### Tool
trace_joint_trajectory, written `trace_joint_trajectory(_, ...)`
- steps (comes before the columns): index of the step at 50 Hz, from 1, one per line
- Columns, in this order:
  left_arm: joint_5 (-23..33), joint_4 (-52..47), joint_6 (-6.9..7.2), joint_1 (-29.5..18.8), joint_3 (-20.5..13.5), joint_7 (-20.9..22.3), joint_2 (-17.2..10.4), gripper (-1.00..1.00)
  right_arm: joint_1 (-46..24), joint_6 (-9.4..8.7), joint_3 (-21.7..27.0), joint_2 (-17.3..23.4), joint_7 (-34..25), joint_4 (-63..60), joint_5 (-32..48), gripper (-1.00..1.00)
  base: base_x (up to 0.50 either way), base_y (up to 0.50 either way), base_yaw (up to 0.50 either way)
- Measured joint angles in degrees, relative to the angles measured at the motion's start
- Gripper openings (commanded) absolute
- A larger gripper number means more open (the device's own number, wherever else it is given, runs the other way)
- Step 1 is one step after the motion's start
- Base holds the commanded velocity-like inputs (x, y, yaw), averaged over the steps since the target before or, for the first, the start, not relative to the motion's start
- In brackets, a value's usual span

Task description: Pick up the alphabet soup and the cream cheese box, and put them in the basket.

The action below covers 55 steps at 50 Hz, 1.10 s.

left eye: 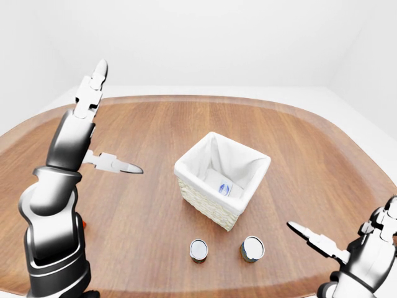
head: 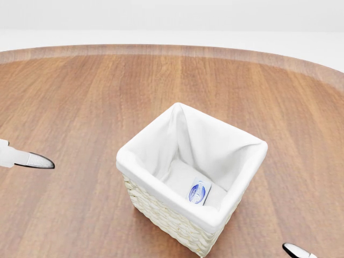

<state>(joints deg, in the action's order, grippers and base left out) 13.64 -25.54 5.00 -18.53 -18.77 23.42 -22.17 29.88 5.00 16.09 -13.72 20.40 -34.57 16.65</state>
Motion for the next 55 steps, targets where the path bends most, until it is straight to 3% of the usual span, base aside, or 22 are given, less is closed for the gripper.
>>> trace_joint_trajectory(31, 0.45, 0.19, 0.00, 0.10, -0.06, 0.53, 0.13, 1.00, 5.02, 0.00, -0.75, -1.41, -10.21, 0.64, -2.37, 1.00, 0.00, 0.00, 0.00)
trace_joint_trajectory(55, 0.66, 1.11, 0.00, 0.03, 0.12, 0.44, 0.10, 1.00, 6.92, 0.00, -1.43, -1.63, -13.94, 4.82, -3.35, 1.00, 0.00, 0.00, 0.00)
